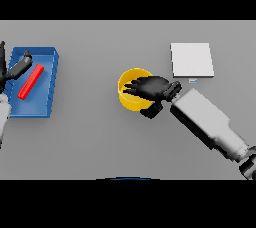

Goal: Pick up the red beaker and tilt it to pour out 1 green nut into yellow bowl. Pick up the yellow bowl and place it on the metallic measuring scale.

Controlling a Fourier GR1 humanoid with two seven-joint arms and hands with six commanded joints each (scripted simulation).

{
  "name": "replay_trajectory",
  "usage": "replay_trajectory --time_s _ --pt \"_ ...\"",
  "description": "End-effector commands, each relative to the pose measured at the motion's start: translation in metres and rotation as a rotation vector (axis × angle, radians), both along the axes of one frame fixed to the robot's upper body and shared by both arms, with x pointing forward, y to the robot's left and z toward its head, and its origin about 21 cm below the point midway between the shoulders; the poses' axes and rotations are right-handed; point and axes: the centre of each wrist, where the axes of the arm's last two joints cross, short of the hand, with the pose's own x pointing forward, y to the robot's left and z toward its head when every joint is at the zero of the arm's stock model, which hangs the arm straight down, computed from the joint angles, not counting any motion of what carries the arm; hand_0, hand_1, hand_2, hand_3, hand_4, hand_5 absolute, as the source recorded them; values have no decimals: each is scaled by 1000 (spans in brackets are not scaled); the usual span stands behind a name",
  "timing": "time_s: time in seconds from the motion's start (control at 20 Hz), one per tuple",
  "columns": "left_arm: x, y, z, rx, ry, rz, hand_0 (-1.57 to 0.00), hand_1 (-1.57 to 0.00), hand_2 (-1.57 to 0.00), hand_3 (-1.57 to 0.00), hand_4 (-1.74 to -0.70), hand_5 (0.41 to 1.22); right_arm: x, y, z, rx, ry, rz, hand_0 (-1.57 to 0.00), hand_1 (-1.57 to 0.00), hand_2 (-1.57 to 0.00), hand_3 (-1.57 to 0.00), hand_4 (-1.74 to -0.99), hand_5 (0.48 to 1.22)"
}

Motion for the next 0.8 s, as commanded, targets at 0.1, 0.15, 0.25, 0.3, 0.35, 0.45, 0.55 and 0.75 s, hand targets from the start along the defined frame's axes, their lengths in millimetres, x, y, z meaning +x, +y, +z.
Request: replay_trajectory --time_s 0.1,0.15,0.25,0.3,0.35,0.45,0.55,0.75 --pt "-3 2 0 9 -8 0 1 1 1 1 -747 700 1 0 -5 -10 35 -42 1 -9 -43 -104 -1293 776" --pt "-3 1 0 9 -9 3 1 1 1 1 -750 701 0 1 -5 -8 44 -56 -26 -36 -71 -141 -1302 805" --pt "-4 3 0 11 -5 6 1 1 1 1 -754 700 0 0 -5 -19 46 -37 -443 -422 -375 -236 -1351 915" --pt "-1 1 2 10 -7 5 1 1 1 1 -755 703 -1 0 -5 -10 51 -29 -669 -652 -614 -309 -1394 976" --pt "-2 -2 1 13 -7 6 1 1 1 1 -755 704 0 1 -5 -4 64 -21 -849 -836 -806 -399 -1463 1025" --pt "-1 2 4 18 -7 7 1 1 1 1 -756 701 -1 -1 -6 -8 81 -19 -1109 -1100 -1081 -706 -1557 1096" --pt "0 -3 2 19 -1 0 1 1 1 1 -751 698 0 -1 -5 -10 91 -23 -1275 -1270 -1176 -1007 -1623 1141" --pt "0 1 3 27 -3 -5 1 1 1 1 -739 690 -2 -4 -3 -11 85 -19 -1450 -1448 -1268 -1320 -1693 1188"
